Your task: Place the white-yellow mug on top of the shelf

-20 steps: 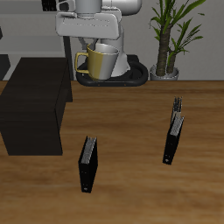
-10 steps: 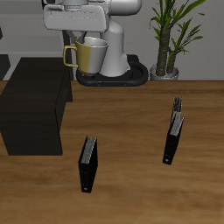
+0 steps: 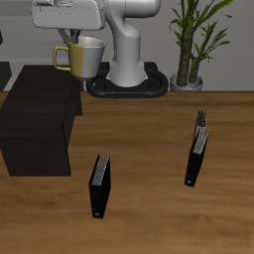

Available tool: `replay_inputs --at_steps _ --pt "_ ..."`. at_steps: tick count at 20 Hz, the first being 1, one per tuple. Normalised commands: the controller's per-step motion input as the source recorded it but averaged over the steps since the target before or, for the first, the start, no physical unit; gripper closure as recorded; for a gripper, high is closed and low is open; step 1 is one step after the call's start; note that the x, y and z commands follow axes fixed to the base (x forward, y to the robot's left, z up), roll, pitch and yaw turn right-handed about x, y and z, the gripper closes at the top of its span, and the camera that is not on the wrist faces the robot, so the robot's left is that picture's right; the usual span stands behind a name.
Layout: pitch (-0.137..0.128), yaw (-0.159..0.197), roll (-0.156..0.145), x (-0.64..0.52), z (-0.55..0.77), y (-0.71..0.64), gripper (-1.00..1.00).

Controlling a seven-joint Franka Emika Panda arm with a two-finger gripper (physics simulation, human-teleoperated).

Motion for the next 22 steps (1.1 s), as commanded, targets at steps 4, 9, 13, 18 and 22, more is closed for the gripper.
replay_inputs --at_steps 4,9,13,18,22 --pt "0.001 -0.008 -0.035 0.04 0.0 -0.49 1.0" --pt "0.004 -0.034 0.0 0.02 -0.01 -0.44 1.0" --pt "0.019 -0.028 0.005 0.03 -0.11 -0.38 1.0" --pt "0.01 -0.037 -0.014 0.04 -0.15 -0.28 1.0" --pt "0.008 -0.033 -0.021 0.02 -0.17 -0.23 1.0"
